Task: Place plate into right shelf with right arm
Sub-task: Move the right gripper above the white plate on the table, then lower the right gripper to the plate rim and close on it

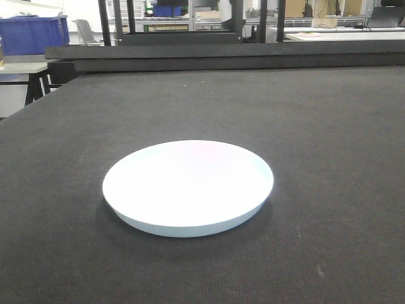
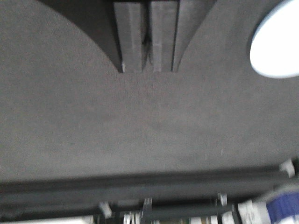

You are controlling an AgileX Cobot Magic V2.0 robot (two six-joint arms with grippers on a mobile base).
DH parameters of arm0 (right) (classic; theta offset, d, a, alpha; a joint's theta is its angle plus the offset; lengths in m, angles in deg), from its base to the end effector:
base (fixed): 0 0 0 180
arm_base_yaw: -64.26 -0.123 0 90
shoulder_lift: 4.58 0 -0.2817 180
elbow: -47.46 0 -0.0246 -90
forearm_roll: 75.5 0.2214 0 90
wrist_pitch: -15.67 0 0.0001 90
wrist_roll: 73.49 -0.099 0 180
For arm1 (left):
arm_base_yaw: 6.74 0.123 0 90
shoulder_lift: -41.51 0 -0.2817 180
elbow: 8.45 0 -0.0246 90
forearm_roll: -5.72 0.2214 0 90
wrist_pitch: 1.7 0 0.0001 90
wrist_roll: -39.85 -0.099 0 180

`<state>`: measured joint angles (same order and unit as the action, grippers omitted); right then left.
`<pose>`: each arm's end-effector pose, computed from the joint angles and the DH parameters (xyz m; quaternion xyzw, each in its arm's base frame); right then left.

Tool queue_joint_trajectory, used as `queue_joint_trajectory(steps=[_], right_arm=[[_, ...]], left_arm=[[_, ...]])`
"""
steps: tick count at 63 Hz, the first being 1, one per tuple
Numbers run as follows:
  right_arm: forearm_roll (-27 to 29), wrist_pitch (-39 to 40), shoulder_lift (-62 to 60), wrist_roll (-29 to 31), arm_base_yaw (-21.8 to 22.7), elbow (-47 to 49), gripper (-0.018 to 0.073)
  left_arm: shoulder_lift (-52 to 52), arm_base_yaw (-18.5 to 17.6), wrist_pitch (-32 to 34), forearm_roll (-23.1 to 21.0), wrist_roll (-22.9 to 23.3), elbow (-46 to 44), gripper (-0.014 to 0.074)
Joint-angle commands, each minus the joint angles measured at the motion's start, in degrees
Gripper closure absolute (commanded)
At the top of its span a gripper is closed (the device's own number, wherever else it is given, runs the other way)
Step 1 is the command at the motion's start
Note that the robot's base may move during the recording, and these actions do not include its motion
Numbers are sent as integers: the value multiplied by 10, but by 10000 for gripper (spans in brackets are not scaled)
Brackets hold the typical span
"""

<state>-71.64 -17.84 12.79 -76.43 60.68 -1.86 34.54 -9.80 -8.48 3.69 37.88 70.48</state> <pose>0.0218 0.0051 0.2998 0.0053 0.7668 0.0687 0.6382 0.0383 -0.0025 0.1928 0.0205 0.7231 -0.0202 0.6901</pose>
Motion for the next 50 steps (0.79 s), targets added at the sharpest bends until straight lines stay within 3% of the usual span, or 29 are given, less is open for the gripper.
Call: queue_joint_trajectory(steps=[1,9,19,29,50], right_arm=[[43,-7,70,65,1,62,503],[121,-62,167,149,1,123,503],[228,-92,272,189,1,171,501],[288,-107,357,247,-12,202,500],[295,-13,517,260,-177,241,499]], left_arm=[[4,1,49,-4,2,6,643],[4,1,49,-4,2,6,643],[4,1,49,-4,2,6,643],[4,1,49,-4,2,6,643],[4,1,49,-4,2,6,643]])
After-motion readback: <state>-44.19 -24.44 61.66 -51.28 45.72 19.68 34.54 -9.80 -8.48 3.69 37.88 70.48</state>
